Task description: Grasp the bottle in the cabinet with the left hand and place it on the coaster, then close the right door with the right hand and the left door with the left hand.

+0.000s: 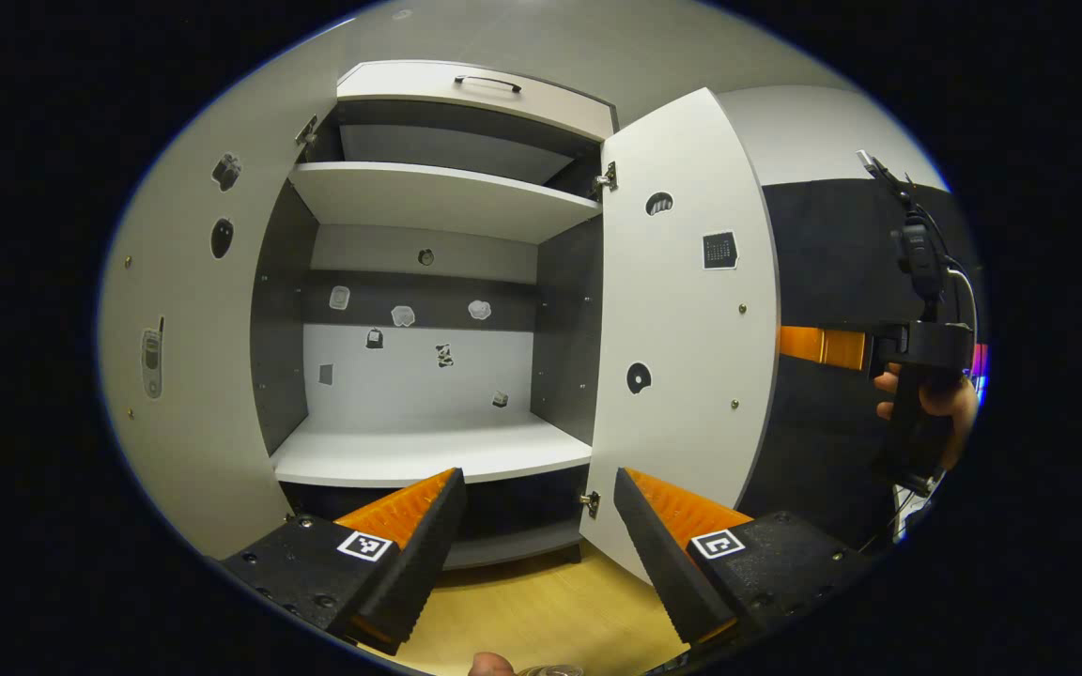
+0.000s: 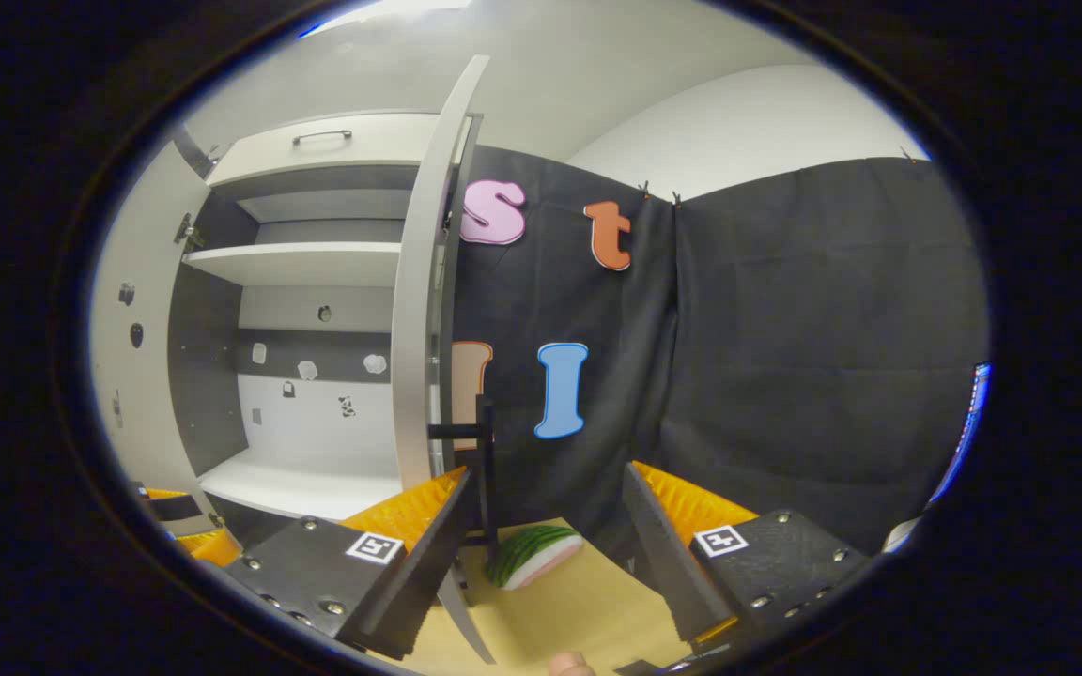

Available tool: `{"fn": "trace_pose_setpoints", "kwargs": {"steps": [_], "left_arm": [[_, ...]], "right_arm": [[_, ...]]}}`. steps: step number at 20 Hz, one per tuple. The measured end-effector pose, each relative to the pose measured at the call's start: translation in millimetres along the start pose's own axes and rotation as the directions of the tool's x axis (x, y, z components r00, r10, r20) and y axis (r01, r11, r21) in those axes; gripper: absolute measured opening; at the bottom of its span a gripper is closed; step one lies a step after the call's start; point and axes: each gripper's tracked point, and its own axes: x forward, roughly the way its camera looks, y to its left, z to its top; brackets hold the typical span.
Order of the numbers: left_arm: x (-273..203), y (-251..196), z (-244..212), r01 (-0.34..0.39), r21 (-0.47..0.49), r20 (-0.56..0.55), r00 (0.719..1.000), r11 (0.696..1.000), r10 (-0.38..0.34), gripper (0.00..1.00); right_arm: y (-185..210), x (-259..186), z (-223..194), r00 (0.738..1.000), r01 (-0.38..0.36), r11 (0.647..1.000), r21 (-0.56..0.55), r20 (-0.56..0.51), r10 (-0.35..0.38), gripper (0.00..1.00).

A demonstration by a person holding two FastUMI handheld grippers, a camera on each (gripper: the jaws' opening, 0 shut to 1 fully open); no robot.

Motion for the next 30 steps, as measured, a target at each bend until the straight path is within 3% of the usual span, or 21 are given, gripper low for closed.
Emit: {"fn": "trace_pose_setpoints", "kwargs": {"steps": [6,10,11,12,13,30], "left_arm": [[1.6,-4.7,3.9,0.001,0.007,0.003,1.000,1.000,-0.001,1.00],[-0.6,-0.1,3.0,-0.019,-0.004,0.000,1.000,1.000,0.019,0.99],[-0.6,1.8,1.4,-0.024,-0.010,-0.004,1.000,1.000,0.024,1.00],[-1.1,3.3,-0.6,-0.030,-0.014,-0.010,0.999,0.999,0.030,1.00],[-2.6,5.9,-1.0,-0.037,-0.014,-0.013,0.999,0.999,0.037,1.00],[-35.8,75.5,-4.0,-0.221,-0.029,-0.018,0.975,0.975,0.220,0.99]], "right_arm": [[13.0,-3.7,-0.5,0.998,-0.059,0.998,0.009,-0.004,0.059,0.97],[42.1,-6.0,-2.1,0.992,-0.128,0.991,0.022,-0.013,0.129,0.97],[48.2,-6.2,-2.2,0.989,-0.144,0.989,0.027,-0.015,0.145,0.92],[55.9,-6.5,-2.7,0.986,-0.164,0.986,0.029,-0.015,0.164,1.00],[64.1,-6.4,-2.5,0.983,-0.183,0.983,0.031,-0.015,0.183,0.97],[162.3,-9.6,-12.6,0.917,-0.394,0.918,0.040,-0.047,0.396,0.97]]}}
